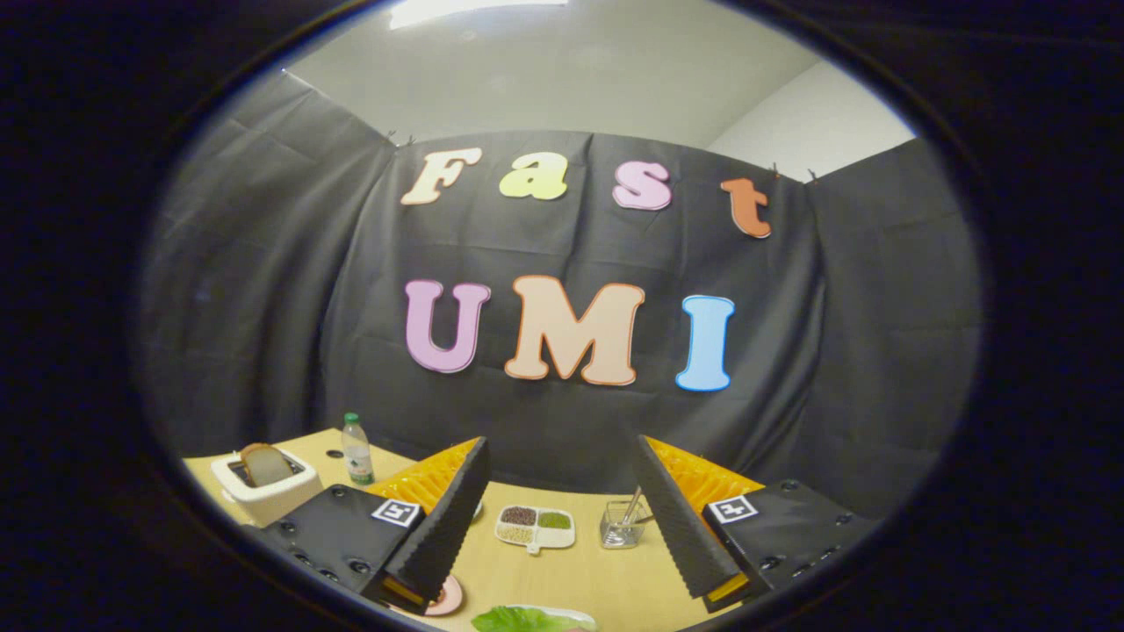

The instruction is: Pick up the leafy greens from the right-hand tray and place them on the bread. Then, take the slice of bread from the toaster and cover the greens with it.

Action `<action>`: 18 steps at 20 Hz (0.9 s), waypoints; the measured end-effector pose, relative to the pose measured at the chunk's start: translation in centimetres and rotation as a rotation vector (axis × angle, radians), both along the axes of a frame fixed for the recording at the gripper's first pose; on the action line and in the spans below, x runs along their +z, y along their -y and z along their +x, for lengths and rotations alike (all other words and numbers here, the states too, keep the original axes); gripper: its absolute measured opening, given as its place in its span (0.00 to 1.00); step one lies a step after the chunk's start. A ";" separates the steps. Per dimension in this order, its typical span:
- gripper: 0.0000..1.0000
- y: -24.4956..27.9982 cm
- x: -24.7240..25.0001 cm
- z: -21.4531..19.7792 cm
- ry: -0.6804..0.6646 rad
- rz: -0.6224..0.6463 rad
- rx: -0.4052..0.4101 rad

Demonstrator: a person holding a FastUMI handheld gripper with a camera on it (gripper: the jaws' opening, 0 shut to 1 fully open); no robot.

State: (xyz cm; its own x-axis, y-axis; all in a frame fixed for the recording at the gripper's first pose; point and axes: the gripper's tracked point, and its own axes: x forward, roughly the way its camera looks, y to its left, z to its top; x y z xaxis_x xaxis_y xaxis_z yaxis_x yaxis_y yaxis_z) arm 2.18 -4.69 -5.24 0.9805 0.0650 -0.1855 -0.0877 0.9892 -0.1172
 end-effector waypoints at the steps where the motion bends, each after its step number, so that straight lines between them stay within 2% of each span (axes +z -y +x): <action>1: 1.00 0.2 -0.8 0.0 -0.029 -0.019 0.027; 10: 0.99 1.0 -7.4 -1.3 -0.244 -0.146 0.300; 18: 0.98 -0.8 -16.7 -5.4 -0.502 -0.258 0.617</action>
